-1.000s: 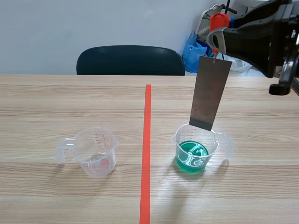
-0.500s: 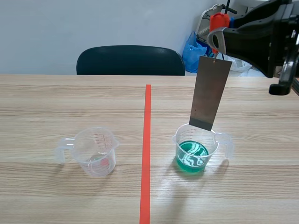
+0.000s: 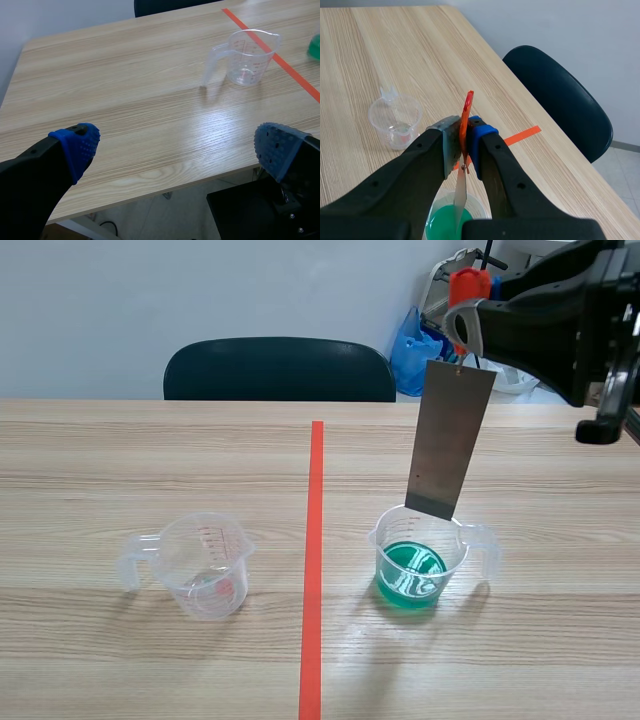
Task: Do the redox reaction experiment
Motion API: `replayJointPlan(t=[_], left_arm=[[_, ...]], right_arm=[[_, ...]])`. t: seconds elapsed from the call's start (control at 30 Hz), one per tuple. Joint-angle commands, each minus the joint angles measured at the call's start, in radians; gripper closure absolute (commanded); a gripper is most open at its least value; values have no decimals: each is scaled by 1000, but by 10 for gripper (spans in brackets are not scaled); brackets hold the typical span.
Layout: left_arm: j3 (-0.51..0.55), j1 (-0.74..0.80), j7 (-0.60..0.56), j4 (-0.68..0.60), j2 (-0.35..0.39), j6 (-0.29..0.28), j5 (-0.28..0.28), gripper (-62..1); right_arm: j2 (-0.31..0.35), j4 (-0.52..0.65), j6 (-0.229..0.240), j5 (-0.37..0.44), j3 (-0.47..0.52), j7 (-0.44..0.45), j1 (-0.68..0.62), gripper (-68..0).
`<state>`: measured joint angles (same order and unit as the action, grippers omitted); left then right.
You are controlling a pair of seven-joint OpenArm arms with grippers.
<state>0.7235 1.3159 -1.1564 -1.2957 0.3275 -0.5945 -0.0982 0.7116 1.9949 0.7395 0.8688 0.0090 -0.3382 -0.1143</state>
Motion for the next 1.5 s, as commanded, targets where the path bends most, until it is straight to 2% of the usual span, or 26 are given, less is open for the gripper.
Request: replayJointPlan(t=[0.0, 0.2, 0.3, 0.67, 1.03, 1.2, 1.47], left_arm=[[7, 1, -14, -10, 3, 6, -13, -623], [7, 1, -14, -10, 3, 6, -13, -623], [7, 1, -14, -10, 3, 6, -13, -623], [7, 1, -14, -10, 3, 6, -13, -623], [7, 1, -14, -10, 3, 6, -13, -623], [7, 1, -14, -10, 3, 6, -13, -623], [7, 1, -14, -10, 3, 6, -13, -623]], right_arm=[[8, 14, 6, 14, -10, 23, 16, -6], [5, 14, 6, 14, -73, 21, 68, -6], [-21, 14, 6, 13, -118, -2, 108, -6], [-188, -9, 6, -35, -290, -70, 271, -6], [-343, -146, 6, -84, -498, -86, 430, -6], [-412, -186, 6, -146, -546, -95, 458, -6], [-499, -226, 6, -166, -587, -113, 466, -6]])
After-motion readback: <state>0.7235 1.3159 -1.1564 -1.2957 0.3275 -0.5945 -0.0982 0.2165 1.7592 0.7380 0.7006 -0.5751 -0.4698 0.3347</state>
